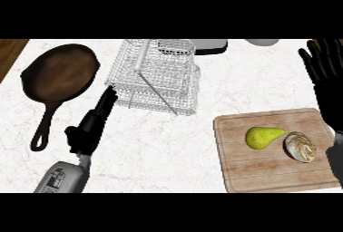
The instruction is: Pick the cupcake from the cutting board and place it in the tiered basket
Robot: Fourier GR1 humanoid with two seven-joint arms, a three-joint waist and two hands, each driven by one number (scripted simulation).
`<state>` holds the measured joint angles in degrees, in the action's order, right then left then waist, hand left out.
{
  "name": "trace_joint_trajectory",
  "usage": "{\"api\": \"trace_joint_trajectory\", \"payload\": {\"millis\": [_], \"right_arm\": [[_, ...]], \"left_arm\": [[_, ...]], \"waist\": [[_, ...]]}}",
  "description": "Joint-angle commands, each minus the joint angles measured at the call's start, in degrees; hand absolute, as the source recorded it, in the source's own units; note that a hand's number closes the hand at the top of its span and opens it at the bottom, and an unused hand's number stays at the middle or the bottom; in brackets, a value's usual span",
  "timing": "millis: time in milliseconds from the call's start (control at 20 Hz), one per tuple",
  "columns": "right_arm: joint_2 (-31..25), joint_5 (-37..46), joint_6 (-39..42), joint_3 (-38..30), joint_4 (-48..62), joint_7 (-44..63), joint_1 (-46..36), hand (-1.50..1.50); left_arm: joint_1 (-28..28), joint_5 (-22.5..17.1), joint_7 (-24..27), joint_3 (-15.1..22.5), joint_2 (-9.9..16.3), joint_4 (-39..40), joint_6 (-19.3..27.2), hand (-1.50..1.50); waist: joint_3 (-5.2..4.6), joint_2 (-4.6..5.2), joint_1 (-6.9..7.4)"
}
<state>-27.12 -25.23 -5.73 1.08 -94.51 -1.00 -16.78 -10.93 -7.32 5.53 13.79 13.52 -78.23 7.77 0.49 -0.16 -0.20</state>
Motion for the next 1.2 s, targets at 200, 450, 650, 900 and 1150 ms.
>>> {"api": "trace_joint_trajectory", "payload": {"millis": [200, 450, 650, 900, 1150], "right_arm": [[-13.3, -4.4, 21.3, -10.3, 7.7, -11.0, 1.2, 1.5], [-10.0, -4.8, 6.2, -20.0, 24.0, -5.2, 4.4, -1.5], [-12.9, -8.5, 22.9, -24.4, 34.8, -17.7, 5.1, -1.5], [-20.8, -4.7, 30.2, -21.4, 28.8, -11.8, 9.9, -1.5], [-31.2, 3.3, 37.9, -15.2, 21.5, -7.2, 14.2, -1.5]], "left_arm": [[10.1, 2.6, -1.8, -2.5, 0.0, 2.6, 7.4, 0.0], [11.0, 1.9, -4.4, -2.4, -2.6, 3.2, 9.6, 0.0], [14.0, 2.5, -5.4, -1.8, -1.7, -0.3, 9.2, 0.0], [16.0, 4.0, -4.2, -1.2, -3.0, -0.8, 10.6, 0.0], [13.6, 2.4, -5.8, -3.8, -1.2, 0.1, 9.3, 0.0]], "waist": [[-0.27, 0.51, 1.08], [-0.28, 0.78, 0.65], [-0.33, 0.36, 0.92], [-0.49, 0.13, 0.2], [-0.64, 0.01, -0.66]]}}
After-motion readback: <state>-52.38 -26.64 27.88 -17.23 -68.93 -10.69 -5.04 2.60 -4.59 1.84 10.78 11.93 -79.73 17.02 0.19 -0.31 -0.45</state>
